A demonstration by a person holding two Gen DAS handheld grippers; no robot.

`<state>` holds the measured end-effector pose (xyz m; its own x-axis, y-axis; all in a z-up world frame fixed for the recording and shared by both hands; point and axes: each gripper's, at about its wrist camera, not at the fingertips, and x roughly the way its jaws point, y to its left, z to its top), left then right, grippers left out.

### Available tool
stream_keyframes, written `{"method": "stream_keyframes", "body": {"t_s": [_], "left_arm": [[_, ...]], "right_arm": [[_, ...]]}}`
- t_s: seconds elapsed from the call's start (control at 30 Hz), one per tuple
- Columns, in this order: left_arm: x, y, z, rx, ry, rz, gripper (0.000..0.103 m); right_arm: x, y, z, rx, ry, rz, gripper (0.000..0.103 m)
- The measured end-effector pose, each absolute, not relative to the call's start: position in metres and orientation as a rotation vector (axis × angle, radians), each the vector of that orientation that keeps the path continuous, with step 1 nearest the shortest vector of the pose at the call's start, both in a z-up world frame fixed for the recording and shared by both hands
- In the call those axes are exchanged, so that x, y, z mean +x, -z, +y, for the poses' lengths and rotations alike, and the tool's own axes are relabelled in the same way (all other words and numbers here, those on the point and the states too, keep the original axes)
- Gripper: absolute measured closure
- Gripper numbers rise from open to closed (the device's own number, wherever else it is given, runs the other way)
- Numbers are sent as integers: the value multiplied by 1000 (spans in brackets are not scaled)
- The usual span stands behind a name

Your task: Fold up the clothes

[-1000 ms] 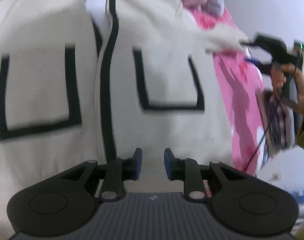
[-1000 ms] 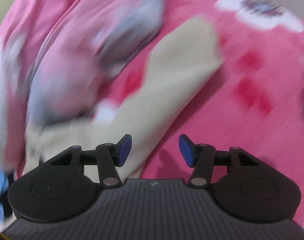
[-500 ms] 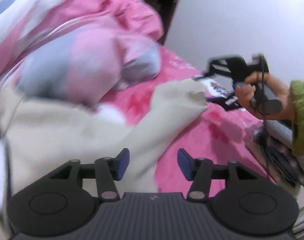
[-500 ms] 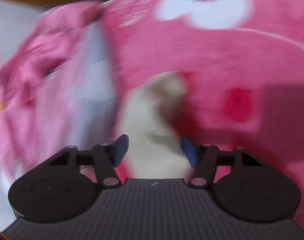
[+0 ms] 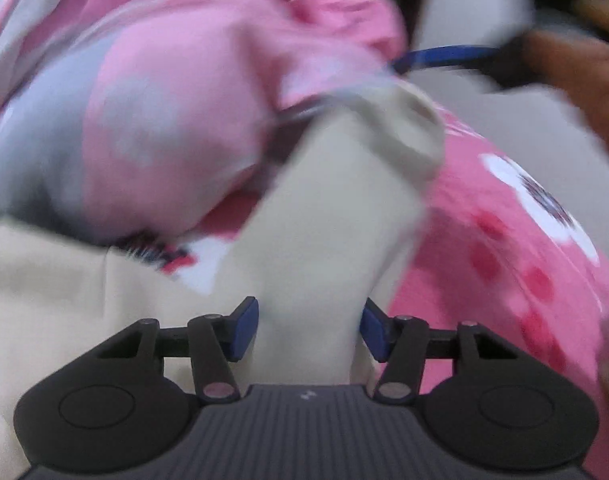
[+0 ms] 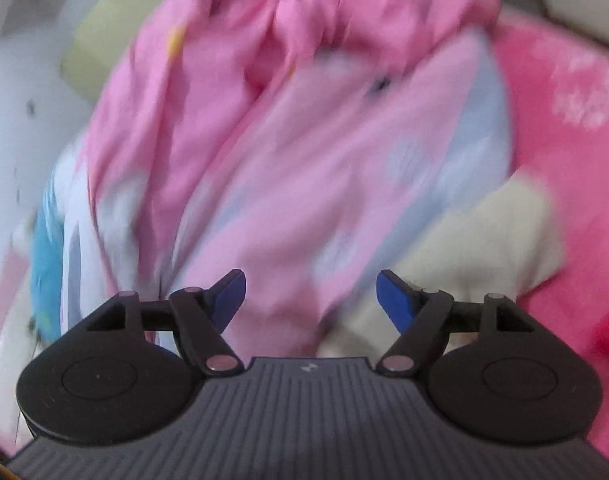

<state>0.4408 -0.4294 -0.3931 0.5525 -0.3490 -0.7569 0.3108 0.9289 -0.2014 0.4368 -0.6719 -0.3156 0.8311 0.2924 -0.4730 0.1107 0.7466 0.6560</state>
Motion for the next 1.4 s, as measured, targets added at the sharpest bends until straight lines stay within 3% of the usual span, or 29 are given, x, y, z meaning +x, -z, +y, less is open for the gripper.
{"method": "stream_keyframes", "body": {"t_s": [0.13, 0.3, 0.6, 0.67, 0.7, 0.73, 0.9, 1.07, 1.2, 1.4], "left_arm": [[453, 402, -410, -200, 334, 961, 48], [450, 403, -406, -237, 332, 970, 48], [455, 406, -391, -339, 318, 981, 48], [453, 406, -390, -341, 323, 974, 48], [452, 406, -390, -342, 326, 971, 48], [452, 406, -389, -344, 328, 967, 48], [448, 400, -383, -358, 376, 962, 46], [424, 377, -370, -382, 488, 933, 45], [405, 374, -364, -395, 482, 960, 45], [403, 385, -361, -382, 476, 988, 47]], "right_arm": [[401, 317, -723, 850, 65, 422, 22], [395, 375, -762, 977, 244, 609, 22], [455, 476, -766, 1230, 114, 658, 22], [458, 475, -762, 1235, 115, 630, 42], [459, 475, -760, 1238, 115, 616, 74], [459, 474, -758, 1245, 114, 603, 90], [424, 416, -757, 1201, 121, 476, 96], [339, 296, -736, 899, 186, 281, 98], [268, 240, -719, 720, 254, 167, 100], [236, 271, -735, 911, 353, 299, 95]]}}
